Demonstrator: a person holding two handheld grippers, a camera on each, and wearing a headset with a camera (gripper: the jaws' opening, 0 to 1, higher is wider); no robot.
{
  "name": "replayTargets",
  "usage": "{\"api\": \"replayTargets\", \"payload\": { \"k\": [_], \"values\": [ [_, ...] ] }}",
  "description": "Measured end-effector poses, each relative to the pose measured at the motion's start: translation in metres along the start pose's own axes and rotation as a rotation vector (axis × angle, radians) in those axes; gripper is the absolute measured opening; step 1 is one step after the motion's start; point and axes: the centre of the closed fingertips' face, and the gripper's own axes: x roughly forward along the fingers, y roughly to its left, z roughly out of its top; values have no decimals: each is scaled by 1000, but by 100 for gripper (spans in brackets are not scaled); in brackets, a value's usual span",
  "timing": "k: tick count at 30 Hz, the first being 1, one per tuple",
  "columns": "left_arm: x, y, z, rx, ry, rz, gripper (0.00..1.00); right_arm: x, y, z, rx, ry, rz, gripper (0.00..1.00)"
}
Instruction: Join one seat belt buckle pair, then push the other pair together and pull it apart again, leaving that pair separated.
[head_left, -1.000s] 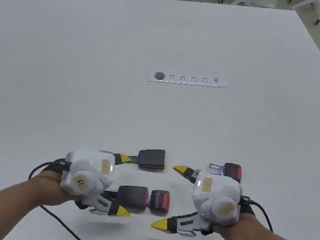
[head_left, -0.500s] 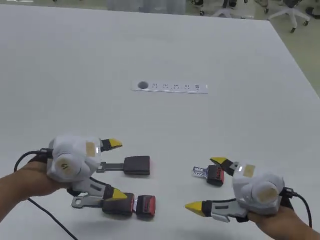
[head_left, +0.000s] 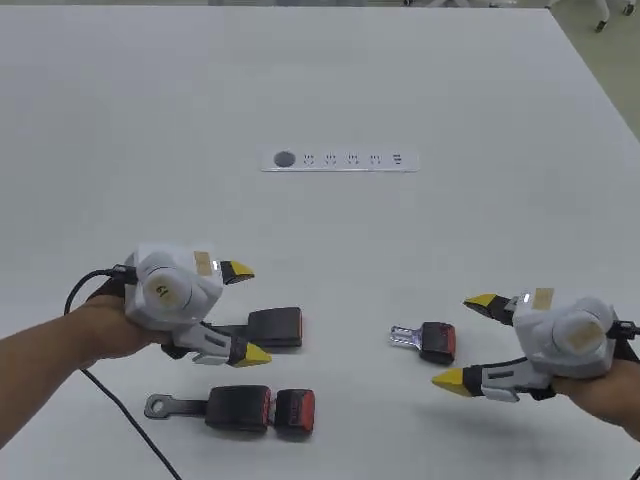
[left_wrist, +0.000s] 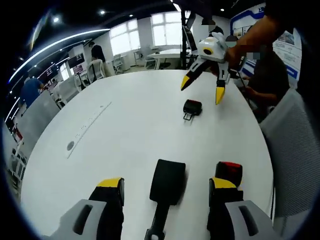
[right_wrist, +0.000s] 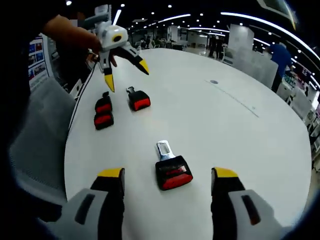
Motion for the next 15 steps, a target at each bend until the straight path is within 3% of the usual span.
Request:
{"api": "replayTargets", "payload": {
  "k": [6,15],
  "values": [
    [23,5,-14,3,51,-31,68,12,-5,-9,15,24,74,69],
    [39,5,-27,6,65,-66,65,26,-4,-16,-31,48,138,62]
  ]
}}
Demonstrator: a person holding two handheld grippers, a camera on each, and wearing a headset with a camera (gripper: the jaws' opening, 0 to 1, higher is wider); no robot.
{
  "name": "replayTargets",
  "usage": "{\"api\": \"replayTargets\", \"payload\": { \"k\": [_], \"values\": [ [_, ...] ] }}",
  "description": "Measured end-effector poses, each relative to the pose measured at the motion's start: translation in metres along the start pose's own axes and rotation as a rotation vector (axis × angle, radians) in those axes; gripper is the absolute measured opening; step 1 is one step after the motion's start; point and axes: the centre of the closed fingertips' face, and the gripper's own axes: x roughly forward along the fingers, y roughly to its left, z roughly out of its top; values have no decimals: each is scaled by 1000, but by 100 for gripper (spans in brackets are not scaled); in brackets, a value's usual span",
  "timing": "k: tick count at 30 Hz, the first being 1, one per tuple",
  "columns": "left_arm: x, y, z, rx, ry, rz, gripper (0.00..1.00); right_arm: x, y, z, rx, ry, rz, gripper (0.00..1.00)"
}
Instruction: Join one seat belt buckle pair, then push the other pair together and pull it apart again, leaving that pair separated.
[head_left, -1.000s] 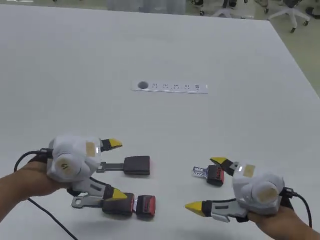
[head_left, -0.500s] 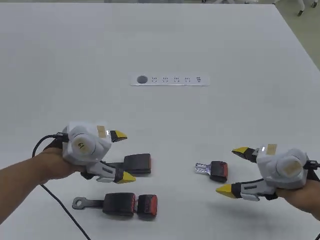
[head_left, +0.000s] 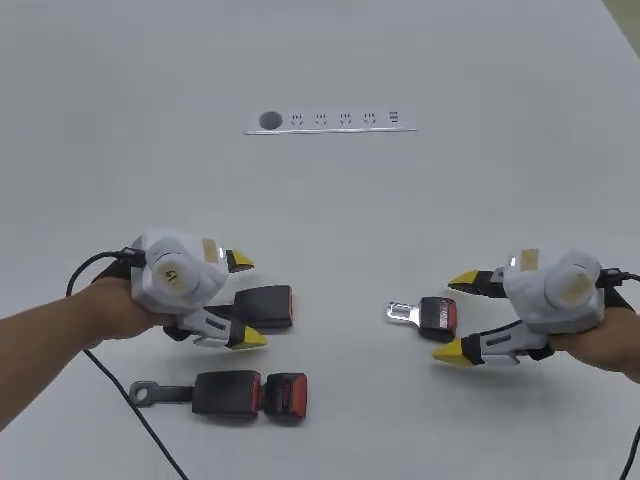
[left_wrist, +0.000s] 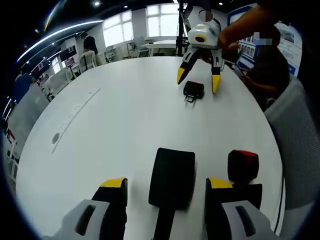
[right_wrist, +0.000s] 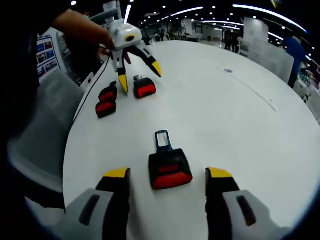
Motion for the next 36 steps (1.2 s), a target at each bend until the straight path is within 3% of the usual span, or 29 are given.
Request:
{"api": "replayTargets", "payload": {
  "k": [5,9,12,15,20,22,28,36],
  "values": [
    [6,-5,-2,2,-4,-17,61,2,4,-3,-8,12,23,55],
    [10,-11,-6,20,13,-25,57,5,5,-8,-67,25,27,51],
    [7,-13,-4,29,-14,-35,52,4,4,-6,-45,24,32,45],
    [6,-15,-6,44,-8,-38,48,4,6,-4,-58,25,36,44],
    [4,-14,-8,69,-5,-45,42,5,-1,-6,-92,31,21,36],
    [1,-6,-7,93,12,-31,35,4,0,-6,-95,31,34,36],
    [4,-15,-4,136,25,-100,35,2,2,-4,-118,31,56,35],
    [5,-20,0,220,78,-179,34,-1,6,-2,-131,27,73,35]
  ]
}}
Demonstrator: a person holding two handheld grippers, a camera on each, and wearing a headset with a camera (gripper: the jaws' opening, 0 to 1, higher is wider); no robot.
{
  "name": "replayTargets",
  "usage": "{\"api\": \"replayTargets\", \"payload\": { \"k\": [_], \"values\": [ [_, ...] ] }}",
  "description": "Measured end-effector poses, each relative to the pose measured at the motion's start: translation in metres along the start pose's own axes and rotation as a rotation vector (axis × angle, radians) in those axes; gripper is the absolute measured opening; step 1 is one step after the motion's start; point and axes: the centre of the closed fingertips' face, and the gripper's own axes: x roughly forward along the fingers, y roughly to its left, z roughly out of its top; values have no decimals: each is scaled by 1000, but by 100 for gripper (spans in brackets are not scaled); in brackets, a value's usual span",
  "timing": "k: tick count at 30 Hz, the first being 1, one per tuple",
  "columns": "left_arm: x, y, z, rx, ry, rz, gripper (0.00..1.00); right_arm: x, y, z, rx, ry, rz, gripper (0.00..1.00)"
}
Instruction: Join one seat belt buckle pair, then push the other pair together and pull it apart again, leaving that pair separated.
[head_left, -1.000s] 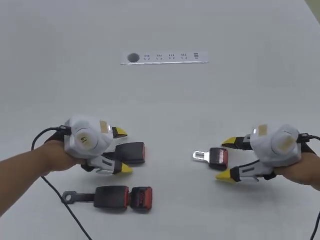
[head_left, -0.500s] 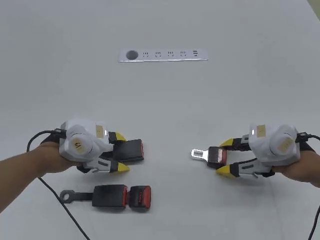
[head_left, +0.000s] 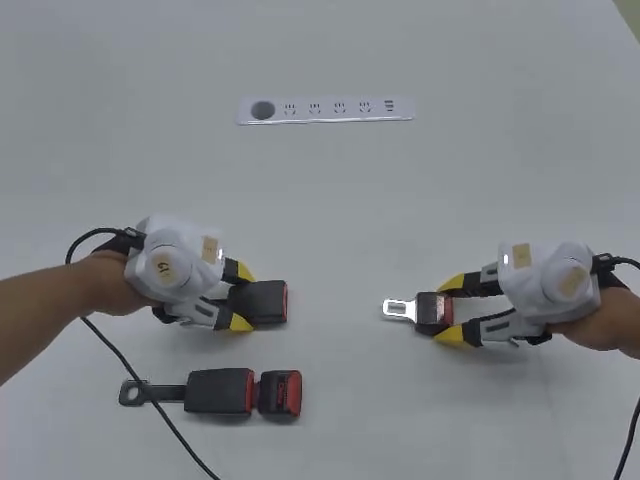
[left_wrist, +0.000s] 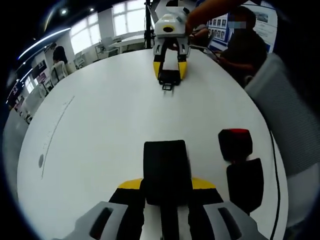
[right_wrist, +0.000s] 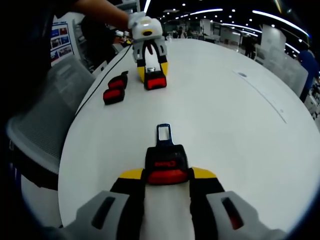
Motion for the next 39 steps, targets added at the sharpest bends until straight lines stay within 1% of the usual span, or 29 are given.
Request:
{"api": "replayTargets", "payload": {
  "k": [4,8,9,12,15,19,24,28,30,33,39],
  "values": [
    [-1,0,-1,17,7,-15,34,0,0,-1,-8,-1,8,35],
    [-1,2,-2,16,6,-16,34,1,-1,-1,-11,-2,13,35],
    [-2,4,-4,14,4,-16,34,2,-1,0,-12,-3,14,35],
    [-2,4,-5,12,4,-16,34,7,-2,3,-17,-6,18,35],
    [-2,5,-6,11,5,-16,34,14,-2,10,-26,-14,21,35],
    [-2,6,-7,8,5,-16,34,21,2,22,-37,-26,32,35],
    [-3,5,-6,4,6,-15,34,28,0,31,-41,-38,37,35],
    [-3,5,-6,2,10,-13,34,38,2,41,-46,-51,41,35],
    [-3,5,-5,3,11,-13,34,45,4,48,-60,-66,50,35],
    [-3,5,-5,3,13,-14,34,52,7,54,-55,-76,53,35],
    [-3,5,-4,0,20,-13,34,64,9,69,-45,-89,57,35]
  ]
}}
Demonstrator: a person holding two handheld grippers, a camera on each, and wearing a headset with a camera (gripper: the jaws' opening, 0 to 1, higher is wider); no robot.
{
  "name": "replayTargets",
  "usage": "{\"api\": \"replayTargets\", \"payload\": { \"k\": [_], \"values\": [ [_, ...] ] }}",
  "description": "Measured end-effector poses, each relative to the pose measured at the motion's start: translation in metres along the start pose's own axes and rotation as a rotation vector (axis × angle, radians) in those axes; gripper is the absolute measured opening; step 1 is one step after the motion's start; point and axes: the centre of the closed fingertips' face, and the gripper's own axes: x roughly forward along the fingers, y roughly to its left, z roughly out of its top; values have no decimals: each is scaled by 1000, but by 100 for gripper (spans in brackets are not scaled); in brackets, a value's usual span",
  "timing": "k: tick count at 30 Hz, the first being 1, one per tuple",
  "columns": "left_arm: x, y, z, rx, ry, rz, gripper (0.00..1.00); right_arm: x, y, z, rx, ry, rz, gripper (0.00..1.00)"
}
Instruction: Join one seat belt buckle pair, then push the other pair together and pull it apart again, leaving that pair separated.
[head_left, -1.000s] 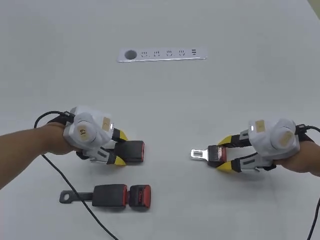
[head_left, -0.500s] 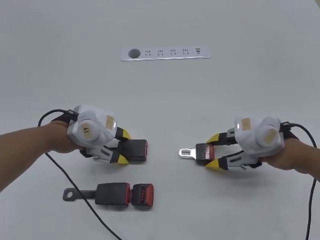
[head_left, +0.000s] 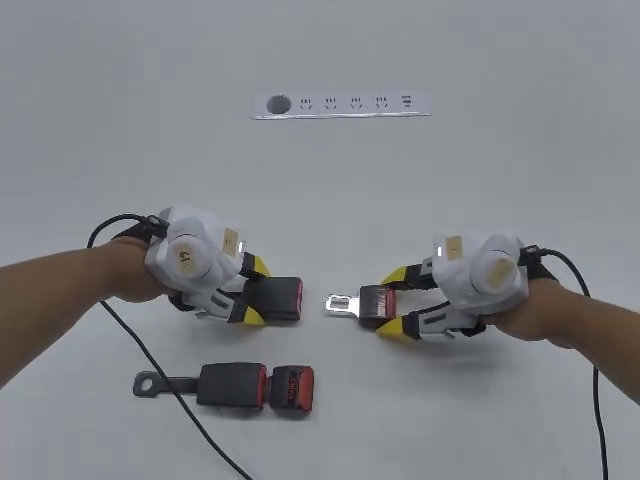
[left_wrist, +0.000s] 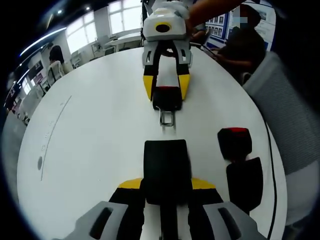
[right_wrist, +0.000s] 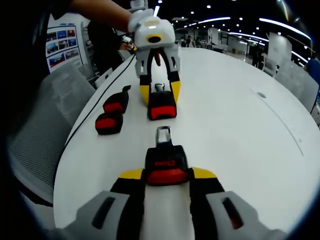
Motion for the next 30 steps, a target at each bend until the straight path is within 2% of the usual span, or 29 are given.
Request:
{"api": "replayTargets", "payload": {
  "k": [8,16,20,21,23,30],
  "values": [
    [2,2,-2,-1,11,1,34,19,-5,17,6,-8,5,35],
    [3,3,-5,-4,17,3,34,21,-6,18,-8,13,22,35],
    [4,3,-5,-2,21,2,34,33,-4,29,8,-2,22,35],
    [4,3,-5,3,23,2,34,33,-5,28,-46,31,25,34],
    [4,3,-5,-3,15,3,34,32,-5,28,-4,18,24,34],
    [5,3,-5,-4,32,1,33,40,-4,35,12,22,19,33]
  ]
}}
